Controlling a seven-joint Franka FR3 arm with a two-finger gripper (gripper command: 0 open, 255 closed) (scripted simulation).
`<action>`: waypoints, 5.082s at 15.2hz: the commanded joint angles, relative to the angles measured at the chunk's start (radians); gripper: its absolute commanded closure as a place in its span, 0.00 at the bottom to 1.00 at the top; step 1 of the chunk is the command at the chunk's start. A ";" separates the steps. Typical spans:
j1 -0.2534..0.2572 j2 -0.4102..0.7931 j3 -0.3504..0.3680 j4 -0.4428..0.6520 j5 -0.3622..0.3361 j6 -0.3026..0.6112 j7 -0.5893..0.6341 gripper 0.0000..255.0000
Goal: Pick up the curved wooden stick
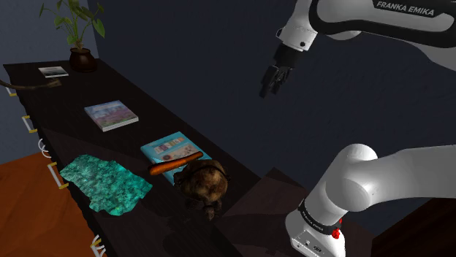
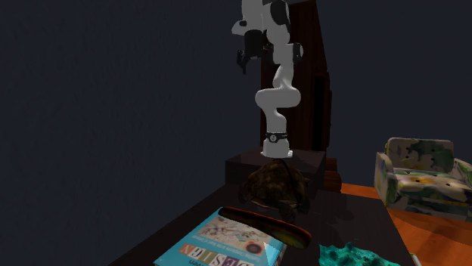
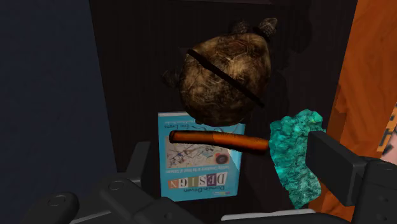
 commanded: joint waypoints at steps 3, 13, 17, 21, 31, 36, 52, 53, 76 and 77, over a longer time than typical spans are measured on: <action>0.017 0.044 -0.007 -0.027 -0.011 0.069 -0.050 0.00; 0.102 0.338 -0.034 -0.083 -0.050 0.411 -0.288 0.00; 0.133 0.481 -0.039 -0.069 -0.059 0.539 -0.379 0.00; 0.159 0.631 -0.037 -0.037 -0.064 0.656 -0.466 0.00; 0.199 1.015 -0.002 0.116 -0.100 0.888 -0.651 0.00; 0.216 1.203 0.016 0.227 -0.148 0.969 -0.714 0.00; 0.258 1.536 0.017 0.435 -0.229 1.097 -0.769 0.00; 0.256 1.546 0.016 0.438 -0.230 1.104 -0.770 1.00; 0.248 1.362 0.030 0.377 -0.218 0.982 -0.790 1.00; 0.248 1.351 0.031 0.375 -0.217 0.973 -0.792 1.00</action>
